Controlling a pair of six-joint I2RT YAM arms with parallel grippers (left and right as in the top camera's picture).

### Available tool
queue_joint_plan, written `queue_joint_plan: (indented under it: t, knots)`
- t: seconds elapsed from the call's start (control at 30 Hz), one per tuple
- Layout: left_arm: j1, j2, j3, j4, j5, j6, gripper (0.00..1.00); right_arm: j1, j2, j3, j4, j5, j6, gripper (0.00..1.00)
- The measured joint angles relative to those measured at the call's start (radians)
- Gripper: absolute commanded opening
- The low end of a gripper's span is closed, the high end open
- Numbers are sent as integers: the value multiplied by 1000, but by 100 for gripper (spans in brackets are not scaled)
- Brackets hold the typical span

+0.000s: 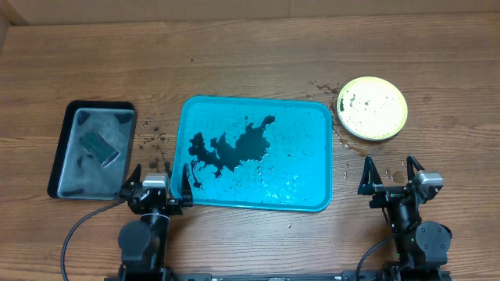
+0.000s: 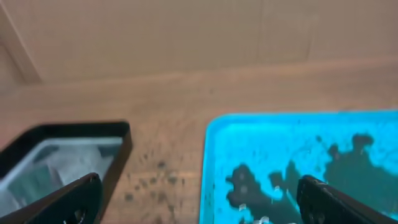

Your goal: Clean dirty plates on tray and stack at the side

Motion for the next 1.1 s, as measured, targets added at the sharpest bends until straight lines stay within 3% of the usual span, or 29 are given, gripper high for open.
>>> queue_joint_plan:
  t: [0.57, 1.1]
  knots:
    - [0, -45, 0, -2, 1, 23, 100, 0, 0, 0, 0, 0, 0, 100]
    - [0, -26, 0, -2, -8, -34, 100, 0, 0, 0, 0, 0, 0, 100]
